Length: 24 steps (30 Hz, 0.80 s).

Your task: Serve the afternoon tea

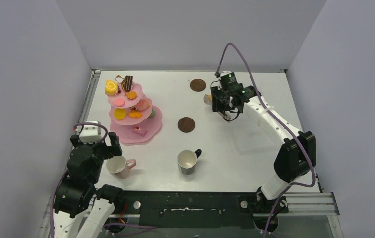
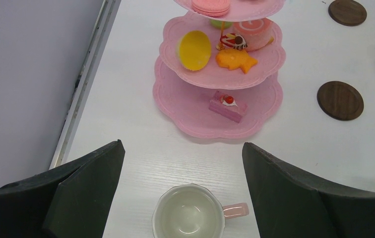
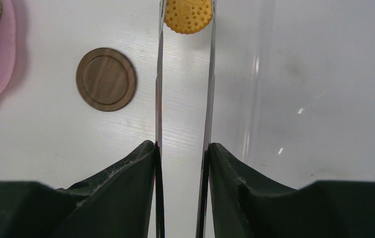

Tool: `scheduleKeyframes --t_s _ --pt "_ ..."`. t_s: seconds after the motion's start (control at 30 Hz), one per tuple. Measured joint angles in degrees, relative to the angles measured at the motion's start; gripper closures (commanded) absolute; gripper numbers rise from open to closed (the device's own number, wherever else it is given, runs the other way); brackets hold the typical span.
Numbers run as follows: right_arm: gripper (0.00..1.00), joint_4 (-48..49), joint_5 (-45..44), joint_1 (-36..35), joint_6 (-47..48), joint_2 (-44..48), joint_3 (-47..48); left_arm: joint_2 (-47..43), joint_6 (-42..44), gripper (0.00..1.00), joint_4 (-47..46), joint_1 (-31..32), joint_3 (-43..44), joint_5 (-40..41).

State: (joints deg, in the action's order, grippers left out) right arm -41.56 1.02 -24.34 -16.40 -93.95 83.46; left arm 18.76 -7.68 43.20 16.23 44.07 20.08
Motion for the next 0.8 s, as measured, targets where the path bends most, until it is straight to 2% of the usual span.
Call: scheduleKeyframes --t_s 0.47,0.8 --pt "0.61 3.65 2.95 -19.47 -4.92 -3.10 2.49 -0.55 0.00 0.12 0.07 -0.22 0.00 0.52" --pt "0.60 5.14 4.83 -23.85 -6.05 -10.43 6.10 -0.79 0.00 0.12 0.07 -0.22 0.00 0.68"
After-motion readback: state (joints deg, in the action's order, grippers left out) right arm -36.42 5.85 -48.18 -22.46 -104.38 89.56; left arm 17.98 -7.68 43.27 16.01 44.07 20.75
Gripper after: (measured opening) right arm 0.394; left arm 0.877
